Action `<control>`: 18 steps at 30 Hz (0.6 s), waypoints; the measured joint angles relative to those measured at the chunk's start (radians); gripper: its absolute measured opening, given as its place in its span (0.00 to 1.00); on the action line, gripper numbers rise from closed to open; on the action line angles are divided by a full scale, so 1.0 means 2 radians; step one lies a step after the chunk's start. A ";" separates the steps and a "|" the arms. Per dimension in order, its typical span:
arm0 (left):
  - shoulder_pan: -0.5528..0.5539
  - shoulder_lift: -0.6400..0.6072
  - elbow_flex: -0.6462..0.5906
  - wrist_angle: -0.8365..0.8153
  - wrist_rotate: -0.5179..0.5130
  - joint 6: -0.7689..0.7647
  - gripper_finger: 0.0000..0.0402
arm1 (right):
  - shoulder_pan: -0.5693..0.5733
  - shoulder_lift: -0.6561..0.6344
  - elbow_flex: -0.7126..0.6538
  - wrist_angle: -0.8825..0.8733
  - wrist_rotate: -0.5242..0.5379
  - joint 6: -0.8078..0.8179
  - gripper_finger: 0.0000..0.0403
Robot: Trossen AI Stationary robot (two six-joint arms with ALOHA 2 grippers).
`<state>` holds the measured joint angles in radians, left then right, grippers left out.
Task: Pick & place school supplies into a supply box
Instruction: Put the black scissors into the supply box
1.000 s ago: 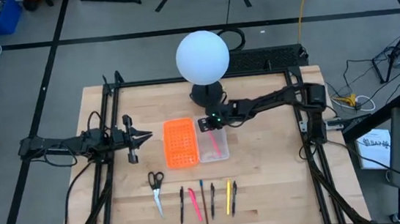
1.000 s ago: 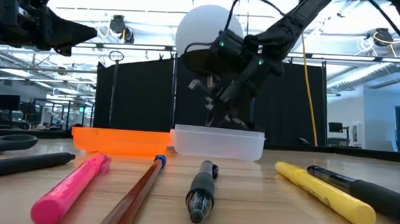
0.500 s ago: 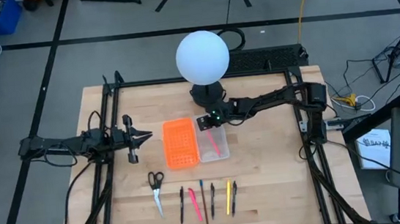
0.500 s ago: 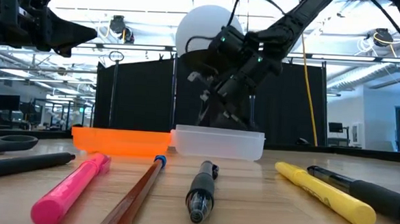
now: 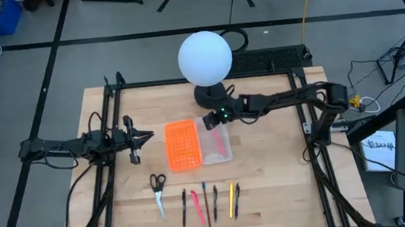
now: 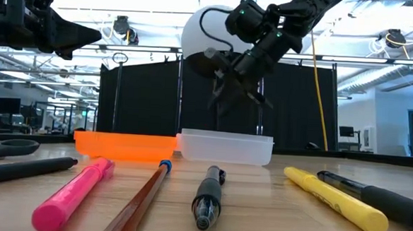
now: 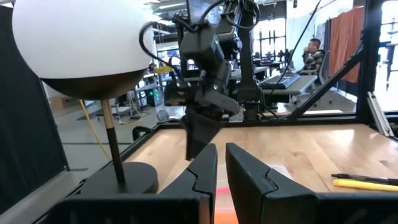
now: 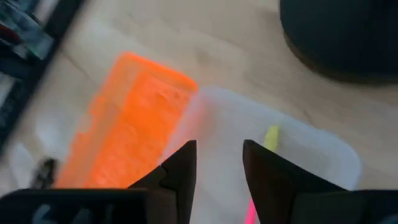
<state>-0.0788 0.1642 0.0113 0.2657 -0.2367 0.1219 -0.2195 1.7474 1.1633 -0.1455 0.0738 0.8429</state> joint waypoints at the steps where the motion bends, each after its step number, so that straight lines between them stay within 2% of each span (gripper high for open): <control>1: 0.000 0.000 0.000 0.000 0.000 0.000 0.11 | 0.000 0.000 0.000 -0.009 0.000 0.000 0.28; 5: 0.000 0.000 0.000 0.000 0.000 0.000 0.11 | -0.001 -0.018 -0.001 -0.007 -0.011 -0.066 0.25; 9: 0.000 0.000 0.000 0.001 -0.001 0.011 0.11 | 0.012 -0.062 -0.001 0.003 -0.050 -0.224 0.19; 11: 0.000 0.000 0.000 0.001 -0.008 0.037 0.11 | 0.027 -0.088 -0.018 0.016 -0.044 -0.297 0.14; 14: 0.000 0.000 0.000 0.000 -0.028 0.073 0.11 | 0.042 -0.128 -0.070 0.097 -0.040 -0.349 0.04; 18: 0.000 0.000 0.000 -0.002 -0.040 0.065 0.11 | 0.044 -0.187 -0.160 0.236 -0.057 -0.386 0.02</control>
<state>-0.0788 0.1646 0.0113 0.2616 -0.3162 0.2526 -0.1320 1.3730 0.8431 0.3271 -0.0403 0.0715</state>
